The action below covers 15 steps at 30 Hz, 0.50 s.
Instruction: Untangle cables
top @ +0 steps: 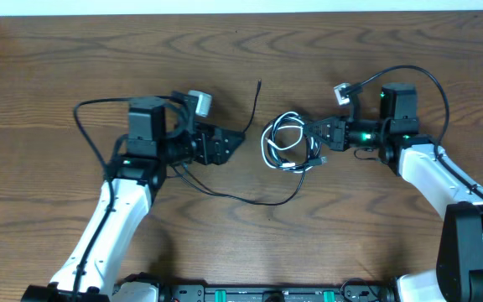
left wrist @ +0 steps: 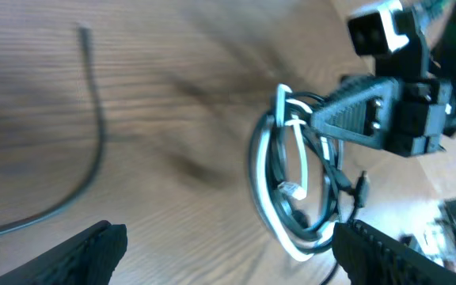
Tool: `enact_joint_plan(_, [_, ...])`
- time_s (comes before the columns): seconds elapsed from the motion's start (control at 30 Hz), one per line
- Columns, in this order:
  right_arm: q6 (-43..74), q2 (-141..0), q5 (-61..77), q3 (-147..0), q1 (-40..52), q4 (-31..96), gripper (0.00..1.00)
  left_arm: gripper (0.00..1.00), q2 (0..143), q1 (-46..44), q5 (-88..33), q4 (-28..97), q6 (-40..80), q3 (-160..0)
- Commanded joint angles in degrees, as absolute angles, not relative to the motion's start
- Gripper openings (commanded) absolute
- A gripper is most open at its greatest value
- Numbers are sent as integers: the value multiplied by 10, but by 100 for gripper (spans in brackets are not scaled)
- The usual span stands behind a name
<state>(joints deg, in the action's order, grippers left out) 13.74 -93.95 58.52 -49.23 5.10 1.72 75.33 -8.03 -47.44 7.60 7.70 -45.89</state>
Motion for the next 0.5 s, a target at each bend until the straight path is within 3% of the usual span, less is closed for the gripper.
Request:
enact_joint_plan(0.0, [128,-928,621,-495,75,-1,1,88,770,-112,-493,71,77,-462])
enact_joint_plan(0.4, [155,-928,621,-495,106,-16,1,83,782,-150,-439,67,77,-462])
enact_joint_plan(0.47, [169,-928,628,-495,109,-22,1,70,782,-156,-438,62,77,-462])
